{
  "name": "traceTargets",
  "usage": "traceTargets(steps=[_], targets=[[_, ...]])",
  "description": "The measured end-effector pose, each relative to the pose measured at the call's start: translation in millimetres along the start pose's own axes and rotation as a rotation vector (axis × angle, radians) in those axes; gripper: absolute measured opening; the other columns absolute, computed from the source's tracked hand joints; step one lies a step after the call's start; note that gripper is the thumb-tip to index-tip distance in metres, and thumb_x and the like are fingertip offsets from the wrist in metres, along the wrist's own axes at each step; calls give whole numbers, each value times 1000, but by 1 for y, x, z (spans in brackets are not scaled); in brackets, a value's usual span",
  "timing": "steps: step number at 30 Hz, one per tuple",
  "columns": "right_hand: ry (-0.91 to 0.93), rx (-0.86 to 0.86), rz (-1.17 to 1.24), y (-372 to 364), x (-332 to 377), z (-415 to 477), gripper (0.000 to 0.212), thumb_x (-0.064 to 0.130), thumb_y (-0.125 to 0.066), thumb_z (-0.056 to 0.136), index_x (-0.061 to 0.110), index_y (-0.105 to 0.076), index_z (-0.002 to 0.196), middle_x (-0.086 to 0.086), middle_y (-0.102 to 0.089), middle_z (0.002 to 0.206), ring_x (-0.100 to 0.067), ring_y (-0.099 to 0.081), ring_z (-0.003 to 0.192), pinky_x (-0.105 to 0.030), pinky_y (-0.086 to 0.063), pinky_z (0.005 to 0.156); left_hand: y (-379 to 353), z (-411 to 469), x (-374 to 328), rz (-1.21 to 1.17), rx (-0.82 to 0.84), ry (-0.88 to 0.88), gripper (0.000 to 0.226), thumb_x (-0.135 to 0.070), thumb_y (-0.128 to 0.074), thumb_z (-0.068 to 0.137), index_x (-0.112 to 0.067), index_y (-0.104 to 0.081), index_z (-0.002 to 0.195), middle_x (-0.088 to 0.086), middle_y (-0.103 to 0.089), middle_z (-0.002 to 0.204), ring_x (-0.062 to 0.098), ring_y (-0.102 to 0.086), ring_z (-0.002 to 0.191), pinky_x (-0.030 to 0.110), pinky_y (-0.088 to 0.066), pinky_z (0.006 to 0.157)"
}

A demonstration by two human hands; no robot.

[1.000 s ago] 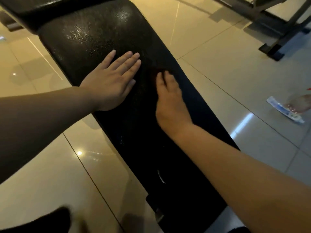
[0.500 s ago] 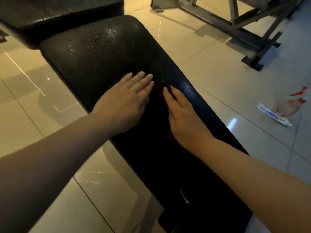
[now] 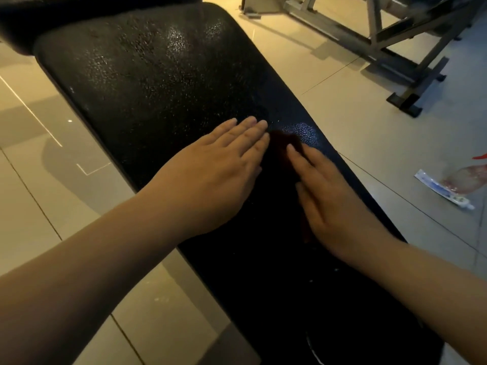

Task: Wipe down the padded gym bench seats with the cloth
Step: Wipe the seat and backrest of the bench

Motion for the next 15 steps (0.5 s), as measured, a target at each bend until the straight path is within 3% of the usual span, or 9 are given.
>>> traceTargets(steps=[2,4,6,9,10,12,14,15], targets=[[-44,-96,-48,5,-8,13,57,21,-38,106,29,-21,160,6,-22,162,-13,-25,147,-42,-27,122,0,-2,-2,-36,-30,22,60,-38,-18,103,-14,-16,158,8,-23,163,20,-17,152,38,-13,124],[-171,-142,49,1,2,24,56,18,-37,107,23,-21,160,4,-23,161,-16,-25,146,-45,-26,123,5,-5,-6,-42,-50,51,60,-38,-21,102,-16,-18,158,7,-32,160,19,-24,150,37,-15,124],[-213,-66,248,-14,27,25,60,19,-36,107,28,-12,161,10,-13,164,-18,-15,152,-49,-22,124,12,-7,-11,-154,-56,146,65,-44,-17,100,-15,-20,158,5,-33,160,16,-22,150,32,-8,123],[-59,154,539,-22,59,-4,76,25,-40,102,42,7,158,23,4,166,-3,4,154,-50,-11,126,17,-6,-32,-439,69,327,84,-60,0,88,-18,-10,160,0,-10,167,11,3,153,36,9,124],[-23,233,558,-17,56,-13,81,27,-42,98,42,10,158,22,1,167,0,-2,153,-47,-16,126,16,-6,-40,-435,126,357,89,-64,7,85,-18,-3,160,0,-1,167,12,12,152,40,13,123],[4,298,469,0,36,-23,81,27,-45,92,37,-2,160,15,-32,159,4,-36,141,-37,-39,114,9,-4,-55,-327,177,388,96,-72,15,80,-16,7,158,6,12,166,19,22,150,48,17,120],[60,154,282,16,6,-23,63,20,-47,94,30,-31,154,16,-52,137,6,-51,122,-31,-49,101,3,3,-61,-198,183,422,94,-75,10,85,-14,11,157,11,14,165,24,23,150,55,19,118],[73,51,183,20,-12,-20,55,16,-49,96,27,-39,149,11,-52,140,3,-49,127,-34,-46,106,1,9,-62,-141,189,438,89,-72,3,90,-13,10,157,13,13,165,26,22,151,57,19,117]])
Point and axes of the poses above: each hand's wrist, its own z-axis towards the middle knuckle, its own y-axis out of the back of the hand, x = y × z, the point moved 3 cm from there along z, towards the middle knuckle
